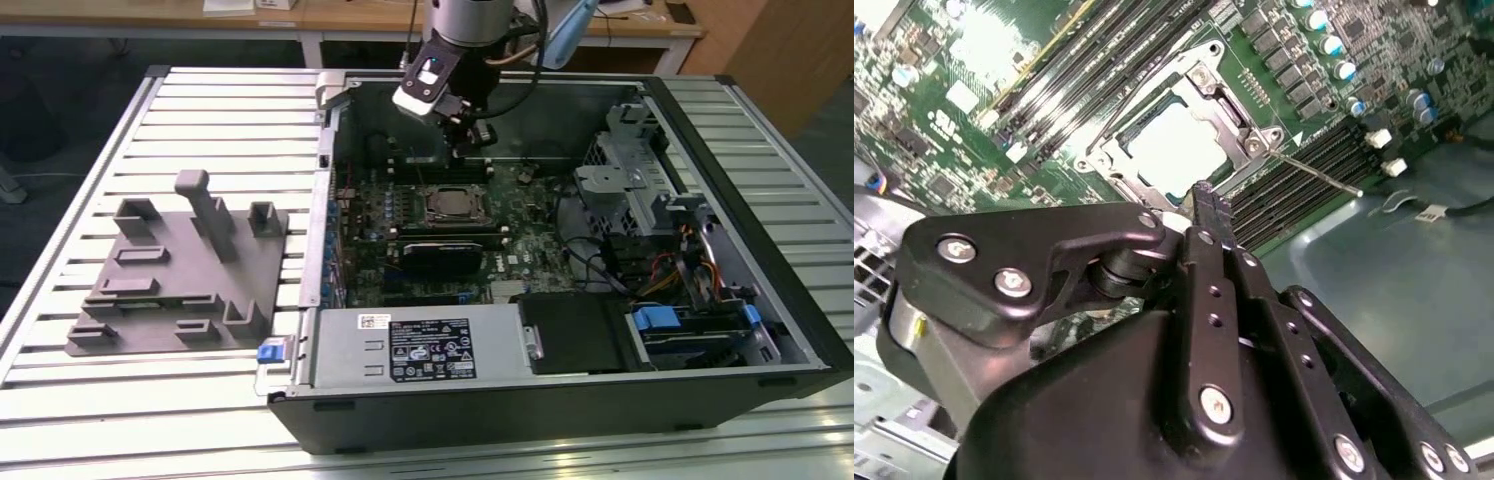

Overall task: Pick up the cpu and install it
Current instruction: 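Install the first cpu locking lever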

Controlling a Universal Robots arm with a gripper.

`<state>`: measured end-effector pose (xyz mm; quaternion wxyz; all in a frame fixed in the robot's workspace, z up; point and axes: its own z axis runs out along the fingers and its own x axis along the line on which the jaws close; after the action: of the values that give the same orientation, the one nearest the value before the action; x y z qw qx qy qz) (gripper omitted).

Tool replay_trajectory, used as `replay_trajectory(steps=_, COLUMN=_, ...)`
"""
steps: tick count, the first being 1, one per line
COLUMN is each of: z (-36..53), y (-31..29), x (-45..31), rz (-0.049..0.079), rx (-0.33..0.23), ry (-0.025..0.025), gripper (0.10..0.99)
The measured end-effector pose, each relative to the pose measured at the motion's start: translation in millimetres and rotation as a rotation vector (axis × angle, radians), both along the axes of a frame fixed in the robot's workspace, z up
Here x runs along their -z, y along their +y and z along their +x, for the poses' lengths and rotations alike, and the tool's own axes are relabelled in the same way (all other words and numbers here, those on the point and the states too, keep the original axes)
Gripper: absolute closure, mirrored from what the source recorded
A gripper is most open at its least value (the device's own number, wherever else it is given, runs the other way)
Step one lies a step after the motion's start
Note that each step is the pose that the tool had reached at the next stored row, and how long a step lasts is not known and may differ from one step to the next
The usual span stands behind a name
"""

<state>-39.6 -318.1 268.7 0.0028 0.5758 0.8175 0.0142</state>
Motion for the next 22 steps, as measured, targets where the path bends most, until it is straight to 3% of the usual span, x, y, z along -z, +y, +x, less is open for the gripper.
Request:
replay_trajectory(steps=8, z=0.0, y=0.0, x=0.0, rz=0.000, rx=-0.099, ry=0.0000, gripper=0.980)
replay_trajectory(steps=22, z=0.0, y=-0.4, x=0.0, rz=0.000, rx=-0.225, ry=0.0000, gripper=0.980)
